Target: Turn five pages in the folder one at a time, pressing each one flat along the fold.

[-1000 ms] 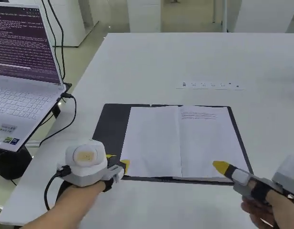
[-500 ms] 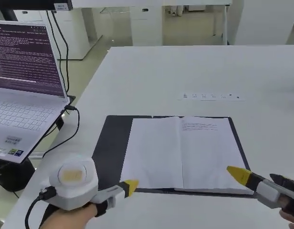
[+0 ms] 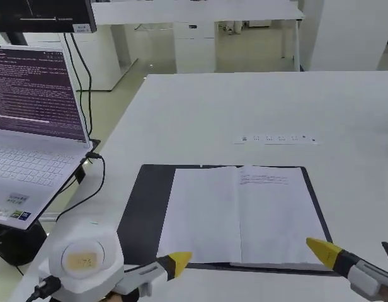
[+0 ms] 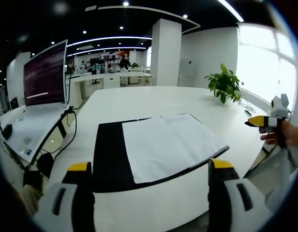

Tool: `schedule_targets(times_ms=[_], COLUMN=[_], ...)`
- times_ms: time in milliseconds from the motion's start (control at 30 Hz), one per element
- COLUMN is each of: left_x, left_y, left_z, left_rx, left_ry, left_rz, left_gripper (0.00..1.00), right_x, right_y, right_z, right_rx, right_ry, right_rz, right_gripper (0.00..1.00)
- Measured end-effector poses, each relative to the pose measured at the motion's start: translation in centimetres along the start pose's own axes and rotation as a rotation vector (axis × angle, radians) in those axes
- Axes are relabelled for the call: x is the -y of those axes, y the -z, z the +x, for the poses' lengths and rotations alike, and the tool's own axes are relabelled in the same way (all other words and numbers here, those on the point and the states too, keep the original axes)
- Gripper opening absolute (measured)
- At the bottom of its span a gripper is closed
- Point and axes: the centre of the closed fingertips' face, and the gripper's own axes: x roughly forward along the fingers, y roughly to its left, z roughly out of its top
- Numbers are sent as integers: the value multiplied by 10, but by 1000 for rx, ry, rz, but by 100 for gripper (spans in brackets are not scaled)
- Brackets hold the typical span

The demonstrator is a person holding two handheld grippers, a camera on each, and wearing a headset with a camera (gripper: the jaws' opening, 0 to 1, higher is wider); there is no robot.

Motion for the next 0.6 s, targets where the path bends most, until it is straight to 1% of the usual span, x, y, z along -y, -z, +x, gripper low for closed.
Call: schedule_targets(times_ms=[67,133,200,233,367,567,600], left_x=[5,7,11,13,19,34,38], left_y=[4,7,8,8,8,5,5], left_z=[2,4,5,7,14,28,34], left_rx=[-18,-30,-31,-38,-45,-52,-54], left_ry=[9,13,20,24,36,71,80], left_rz=[1,10,12,10,25,39,47], left_gripper=[99,99,99,99,99,99,99], right_x=[1,3,5,6,6,15,17], right_y=[3,7,12,12,9,7,6], right_z=[-1,-2,-2,-2,-1,-6,-7], right_rx=[-12,-21,-41,-42,-37,-29,-25], right_ry=[2,-1,-2,-3,-7,6,10], right_rz=[-10,-30,-36,-39,-50,-51,-49], right_gripper=[100,100,100,100,100,100,100])
